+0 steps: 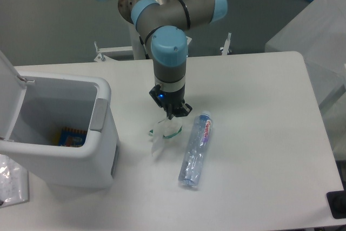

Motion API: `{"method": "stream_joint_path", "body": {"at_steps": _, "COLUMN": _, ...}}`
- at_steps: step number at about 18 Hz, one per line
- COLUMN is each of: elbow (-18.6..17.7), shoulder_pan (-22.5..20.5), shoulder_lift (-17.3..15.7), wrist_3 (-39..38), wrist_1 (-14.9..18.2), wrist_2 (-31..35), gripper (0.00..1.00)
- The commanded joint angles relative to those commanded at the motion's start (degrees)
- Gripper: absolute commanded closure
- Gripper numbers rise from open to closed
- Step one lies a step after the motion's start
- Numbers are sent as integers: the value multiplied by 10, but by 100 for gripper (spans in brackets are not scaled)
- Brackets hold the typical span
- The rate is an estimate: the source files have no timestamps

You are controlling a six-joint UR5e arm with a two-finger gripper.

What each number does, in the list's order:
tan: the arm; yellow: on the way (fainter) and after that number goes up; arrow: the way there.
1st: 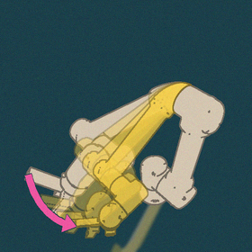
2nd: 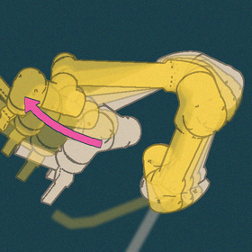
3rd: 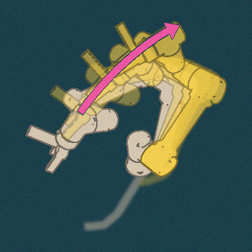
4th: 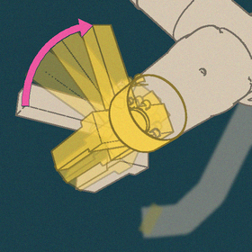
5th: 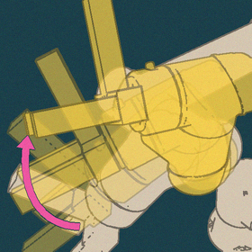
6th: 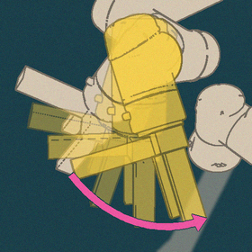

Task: Place the trash in the trash can
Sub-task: 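Lower the gripper and grasp the plastic bag, then lift it, then carry the bag over the white trash bin and release it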

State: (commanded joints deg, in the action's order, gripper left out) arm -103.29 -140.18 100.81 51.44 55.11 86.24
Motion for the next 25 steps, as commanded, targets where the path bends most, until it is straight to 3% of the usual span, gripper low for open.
{"method": "stream_joint_path", "body": {"at_steps": 4, "elbow": 53, "shoulder_pan": -30, "shoulder_lift": 1, "wrist_3": -63, "wrist_1": -1, "wrist_2": -99, "gripper": 100}}
{"method": "stream_joint_path", "body": {"at_steps": 13, "elbow": 200, "shoulder_pan": -55, "shoulder_lift": 15, "wrist_3": -244, "wrist_1": -6, "wrist_2": -190, "gripper": 100}}
{"method": "stream_joint_path", "body": {"at_steps": 19, "elbow": 249, "shoulder_pan": -48, "shoulder_lift": -2, "wrist_3": -306, "wrist_1": -7, "wrist_2": -223, "gripper": 100}}
{"method": "stream_joint_path", "body": {"at_steps": 25, "elbow": 214, "shoulder_pan": -20, "shoulder_lift": -78, "wrist_3": -318, "wrist_1": -5, "wrist_2": -304, "gripper": 100}}
